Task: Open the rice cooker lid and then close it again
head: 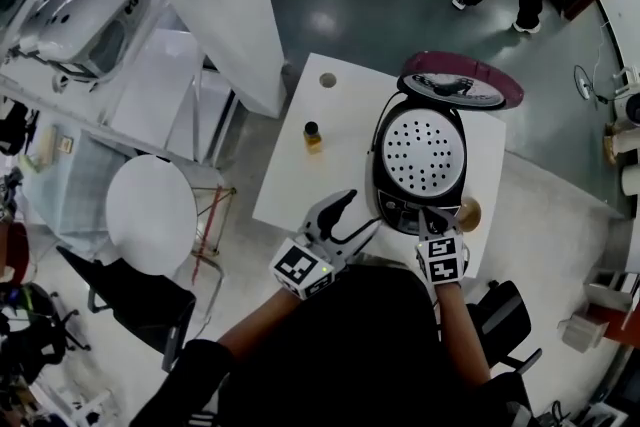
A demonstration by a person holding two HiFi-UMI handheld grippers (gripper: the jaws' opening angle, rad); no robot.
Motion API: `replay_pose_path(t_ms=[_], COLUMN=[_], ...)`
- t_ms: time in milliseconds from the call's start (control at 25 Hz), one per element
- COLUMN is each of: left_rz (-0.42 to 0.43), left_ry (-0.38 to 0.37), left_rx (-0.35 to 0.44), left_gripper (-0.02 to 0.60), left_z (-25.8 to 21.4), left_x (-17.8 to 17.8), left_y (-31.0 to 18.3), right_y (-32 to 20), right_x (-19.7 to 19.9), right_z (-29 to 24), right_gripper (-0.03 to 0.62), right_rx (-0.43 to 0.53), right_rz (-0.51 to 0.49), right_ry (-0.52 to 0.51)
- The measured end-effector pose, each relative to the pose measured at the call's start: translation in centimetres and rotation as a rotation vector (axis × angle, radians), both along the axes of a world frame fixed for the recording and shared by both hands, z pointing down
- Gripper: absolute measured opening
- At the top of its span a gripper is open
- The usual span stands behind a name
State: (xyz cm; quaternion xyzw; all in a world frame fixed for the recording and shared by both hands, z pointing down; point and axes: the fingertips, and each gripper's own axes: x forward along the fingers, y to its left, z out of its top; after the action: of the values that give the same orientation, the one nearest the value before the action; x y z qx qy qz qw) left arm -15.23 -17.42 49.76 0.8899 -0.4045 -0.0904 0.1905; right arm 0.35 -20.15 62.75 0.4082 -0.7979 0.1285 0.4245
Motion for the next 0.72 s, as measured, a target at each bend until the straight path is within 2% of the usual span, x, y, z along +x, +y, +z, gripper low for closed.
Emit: replay_pose_path(t_ms=[280,440,560,720], left_rz=[-0.013,-0.026,-0.008,0.024], left_ry=[0.017,0.019,0.053,0.043], left_rx=[0.001,-0.024,-0.043,-0.032], left_gripper=[0.251,0.251,0.25,0.251], left_z=[0.1,0.6,0.4,-0.5], left_x=[-0.5,-0.8,-0.2,0.8], left_y=[1.0,1.4,1.6,1.1], right_y=[-0.2,-0.4,-0.2,-0.5], right_x=[0.1,0.0,0.1,0.1], right_z=[0.0,-0.1,-0.2,-0.1], right_gripper=[0.0,0.0,0.0,0.0], right_rx=[-0.004,0.009,-0.003,-0.01], right_rz=[0.004,0.025,0.02,0.007], right_ry=[0.0,-0.025,-0.034,-0.064])
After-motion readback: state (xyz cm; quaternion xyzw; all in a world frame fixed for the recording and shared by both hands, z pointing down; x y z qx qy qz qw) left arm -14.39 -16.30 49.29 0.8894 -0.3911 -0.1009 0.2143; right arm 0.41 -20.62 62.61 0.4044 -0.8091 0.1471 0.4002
